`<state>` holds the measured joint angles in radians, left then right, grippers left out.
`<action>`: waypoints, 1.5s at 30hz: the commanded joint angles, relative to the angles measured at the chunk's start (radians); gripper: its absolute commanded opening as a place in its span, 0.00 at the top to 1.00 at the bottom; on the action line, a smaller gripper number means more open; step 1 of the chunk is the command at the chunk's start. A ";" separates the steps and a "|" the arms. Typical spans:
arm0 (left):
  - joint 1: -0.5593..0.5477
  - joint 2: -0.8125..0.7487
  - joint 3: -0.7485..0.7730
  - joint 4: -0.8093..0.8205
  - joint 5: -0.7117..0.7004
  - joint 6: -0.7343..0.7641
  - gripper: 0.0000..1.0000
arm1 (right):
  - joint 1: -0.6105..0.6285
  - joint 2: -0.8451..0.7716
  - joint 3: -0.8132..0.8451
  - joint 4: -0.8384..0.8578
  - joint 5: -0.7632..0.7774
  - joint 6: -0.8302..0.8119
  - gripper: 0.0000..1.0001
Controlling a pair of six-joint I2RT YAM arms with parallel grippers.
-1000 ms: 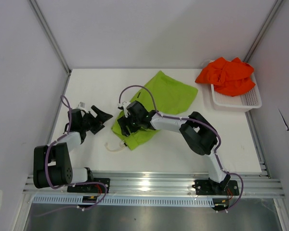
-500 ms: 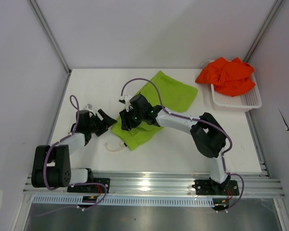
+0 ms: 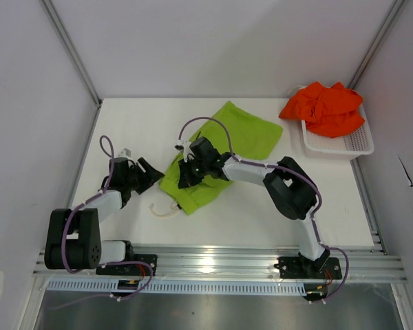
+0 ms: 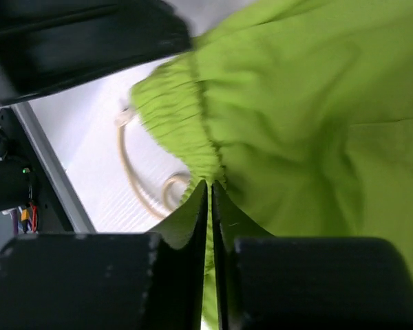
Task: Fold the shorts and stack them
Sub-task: Fold the shorts
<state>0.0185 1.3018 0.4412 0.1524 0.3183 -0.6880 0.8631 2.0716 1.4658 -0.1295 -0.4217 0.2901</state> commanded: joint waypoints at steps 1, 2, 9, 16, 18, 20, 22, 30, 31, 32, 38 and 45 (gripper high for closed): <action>-0.008 -0.041 0.011 0.018 -0.007 0.027 0.31 | -0.071 0.085 0.010 0.086 -0.100 0.112 0.95; -0.008 -0.056 0.002 0.025 -0.004 0.028 0.31 | -0.091 0.102 0.020 0.093 -0.124 0.132 0.97; -0.049 -0.101 -0.048 0.101 0.008 0.036 0.25 | -0.142 0.202 0.016 0.111 -0.181 0.233 0.98; -0.091 -0.030 -0.067 0.214 -0.076 0.024 0.16 | -0.144 0.240 -0.005 0.156 -0.213 0.247 0.98; -0.106 -0.006 -0.082 0.248 -0.097 0.010 0.14 | -0.144 0.243 -0.004 0.153 -0.212 0.245 0.98; -0.120 0.040 -0.097 0.300 -0.107 -0.011 0.13 | -0.147 0.248 -0.004 0.157 -0.224 0.245 0.98; -0.120 0.076 -0.108 0.361 -0.104 -0.040 0.12 | -0.147 0.248 -0.004 0.159 -0.226 0.245 0.98; -0.135 0.169 -0.107 0.447 -0.102 -0.071 0.11 | -0.150 0.245 -0.022 0.194 -0.250 0.259 0.98; -0.140 0.178 -0.110 0.458 -0.087 -0.076 0.11 | -0.153 0.242 -0.022 0.192 -0.252 0.259 0.98; -0.152 0.194 -0.111 0.478 -0.082 -0.079 0.11 | -0.156 0.240 -0.021 0.194 -0.255 0.261 0.99; -0.190 0.298 -0.156 0.597 -0.049 -0.123 0.13 | -0.167 0.243 -0.015 0.189 -0.259 0.268 0.98; -0.210 0.335 -0.249 0.794 -0.036 -0.156 0.14 | -0.176 0.260 -0.021 0.197 -0.250 0.293 0.99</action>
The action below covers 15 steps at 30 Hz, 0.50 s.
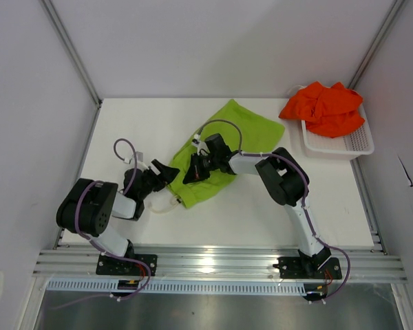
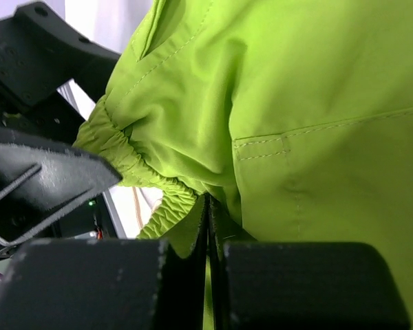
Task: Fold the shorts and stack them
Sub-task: Fold the shorts
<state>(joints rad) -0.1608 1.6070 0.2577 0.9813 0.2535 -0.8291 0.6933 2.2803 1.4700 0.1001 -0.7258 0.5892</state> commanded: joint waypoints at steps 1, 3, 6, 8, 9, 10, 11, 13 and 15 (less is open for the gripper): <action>-0.032 0.021 -0.075 -0.038 0.027 -0.013 0.14 | -0.008 0.054 -0.025 -0.027 0.055 -0.003 0.99; -0.043 -0.005 -0.098 -0.033 0.024 -0.015 0.14 | -0.006 0.058 -0.031 -0.019 0.055 0.011 1.00; -0.068 -0.024 -0.126 0.011 0.007 -0.028 0.16 | -0.006 0.064 -0.039 0.000 0.060 0.032 1.00; -0.080 -0.022 -0.127 0.036 -0.005 -0.041 0.19 | -0.005 0.065 -0.051 0.021 0.063 0.047 1.00; -0.082 -0.021 -0.133 0.048 -0.003 -0.045 0.19 | -0.003 0.065 -0.054 0.026 0.066 0.050 1.00; -0.083 -0.022 -0.135 0.056 -0.002 -0.050 0.21 | -0.002 0.065 -0.056 0.032 0.066 0.052 1.00; -0.083 -0.025 -0.130 0.037 -0.006 -0.050 0.23 | -0.002 0.067 -0.056 0.032 0.065 0.052 1.00; -0.083 -0.048 -0.089 -0.018 -0.014 -0.039 0.30 | 0.005 0.062 -0.054 0.020 0.063 0.035 1.00; -0.082 -0.087 -0.057 -0.143 -0.034 -0.019 0.40 | 0.012 0.051 -0.054 -0.009 0.084 0.018 1.00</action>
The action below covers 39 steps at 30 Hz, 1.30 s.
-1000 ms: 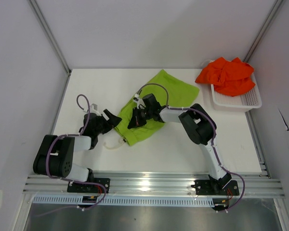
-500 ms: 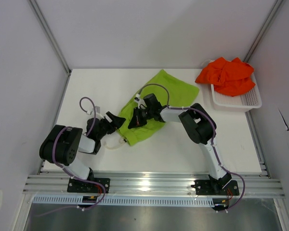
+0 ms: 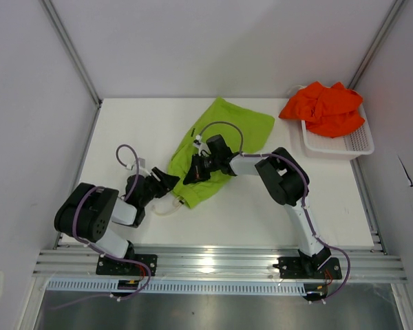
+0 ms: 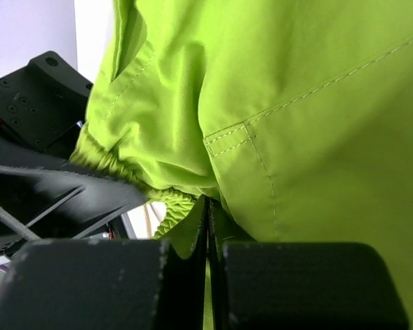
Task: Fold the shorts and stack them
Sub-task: Fold the shorts
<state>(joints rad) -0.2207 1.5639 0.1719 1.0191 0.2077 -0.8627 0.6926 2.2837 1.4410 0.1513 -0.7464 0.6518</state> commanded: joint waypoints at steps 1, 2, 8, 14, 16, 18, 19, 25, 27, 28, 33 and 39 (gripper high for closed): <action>-0.022 -0.059 0.041 -0.221 0.001 0.019 0.50 | 0.015 0.034 -0.027 -0.070 0.116 -0.066 1.00; -0.022 -0.076 0.082 -0.259 -0.020 0.025 0.55 | 0.018 0.028 -0.030 -0.079 0.127 -0.076 1.00; -0.011 -0.150 0.211 -0.513 -0.062 0.068 0.76 | 0.019 -0.036 -0.080 -0.084 0.159 -0.103 0.99; -0.011 -0.073 0.377 -0.715 -0.024 0.103 0.86 | 0.021 -0.168 -0.125 -0.090 0.232 -0.153 0.58; -0.009 -0.062 0.403 -0.744 -0.013 0.108 0.86 | 0.022 -0.246 -0.157 -0.079 0.255 -0.190 0.46; -0.009 -0.045 0.442 -0.819 -0.008 0.132 0.86 | 0.031 -0.323 -0.210 -0.070 0.297 -0.236 0.31; -0.008 -0.041 0.493 -0.858 -0.017 0.145 0.85 | 0.035 -0.343 -0.226 -0.070 0.308 -0.256 0.24; 0.001 0.022 0.680 -1.105 0.039 0.235 0.83 | 0.137 -0.460 -0.306 -0.098 0.513 -0.438 0.12; 0.001 0.062 0.737 -1.177 0.064 0.255 0.83 | 0.224 -0.477 -0.315 -0.098 0.655 -0.501 0.10; 0.001 0.073 0.751 -1.194 0.073 0.267 0.82 | 0.255 -0.486 -0.323 -0.093 0.712 -0.567 0.09; 0.001 0.099 0.817 -1.275 0.073 0.298 0.82 | 0.383 -0.478 -0.346 -0.006 0.999 -0.721 0.06; 0.001 0.133 0.851 -1.326 0.104 0.307 0.82 | 0.487 -0.434 -0.323 0.067 1.191 -0.834 0.01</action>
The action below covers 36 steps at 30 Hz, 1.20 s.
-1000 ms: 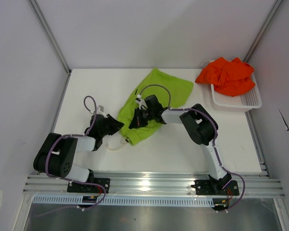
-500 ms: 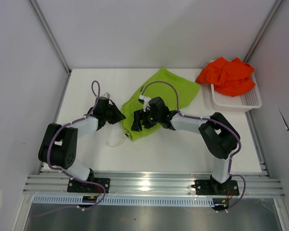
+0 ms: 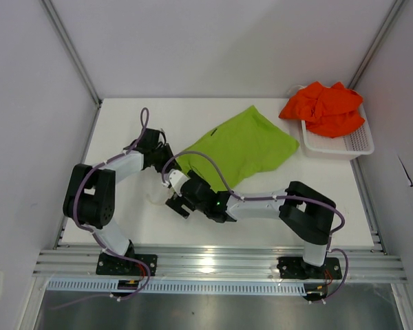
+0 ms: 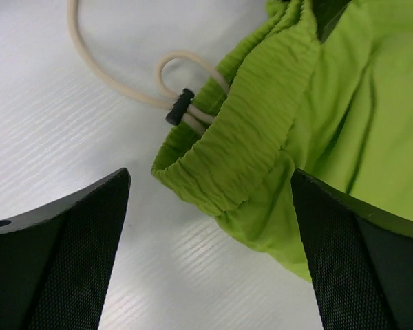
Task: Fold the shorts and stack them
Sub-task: Fold the shorts
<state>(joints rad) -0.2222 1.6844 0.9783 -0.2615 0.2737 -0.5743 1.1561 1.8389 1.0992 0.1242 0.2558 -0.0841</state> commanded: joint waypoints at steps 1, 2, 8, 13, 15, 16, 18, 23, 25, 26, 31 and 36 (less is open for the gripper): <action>0.003 0.014 0.045 -0.044 0.042 0.013 0.82 | 0.046 0.022 0.024 0.103 0.226 -0.108 0.00; 0.003 0.012 0.045 -0.045 0.044 0.010 0.82 | 0.059 0.029 0.030 0.124 0.253 -0.136 0.01; 0.003 -0.011 0.059 -0.077 0.039 0.016 0.81 | 0.119 0.117 0.077 0.141 0.352 -0.210 0.01; 0.003 -0.011 0.080 -0.110 0.042 0.031 0.81 | 0.134 0.141 0.074 0.143 0.347 -0.226 0.00; 0.004 -0.011 0.085 -0.114 0.045 0.030 0.82 | 0.137 0.152 0.080 0.141 0.364 -0.235 0.01; 0.004 -0.015 0.079 -0.111 0.047 0.028 0.82 | 0.139 0.169 0.080 0.150 0.381 -0.240 0.01; 0.004 -0.026 0.077 -0.113 0.048 0.030 0.82 | 0.136 0.184 0.085 0.153 0.444 -0.244 0.06; 0.009 -0.028 0.080 -0.122 0.053 0.039 0.82 | 0.097 0.157 0.082 0.124 0.427 -0.154 0.67; 0.012 -0.020 0.082 -0.124 0.059 0.040 0.82 | 0.099 0.142 0.051 0.159 0.436 -0.158 0.87; 0.017 -0.015 0.086 -0.125 0.062 0.044 0.81 | 0.100 0.129 0.044 0.166 0.433 -0.166 0.93; 0.047 -0.003 0.111 -0.142 0.068 0.056 0.49 | 0.082 0.063 -0.030 0.186 0.311 -0.131 1.00; 0.060 -0.084 0.059 -0.105 0.058 0.034 0.10 | 0.040 0.037 -0.053 0.192 0.214 -0.062 1.00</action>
<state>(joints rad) -0.1738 1.6802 1.0424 -0.3889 0.3210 -0.5365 1.2228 1.9213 1.0592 0.2825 0.5346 -0.2092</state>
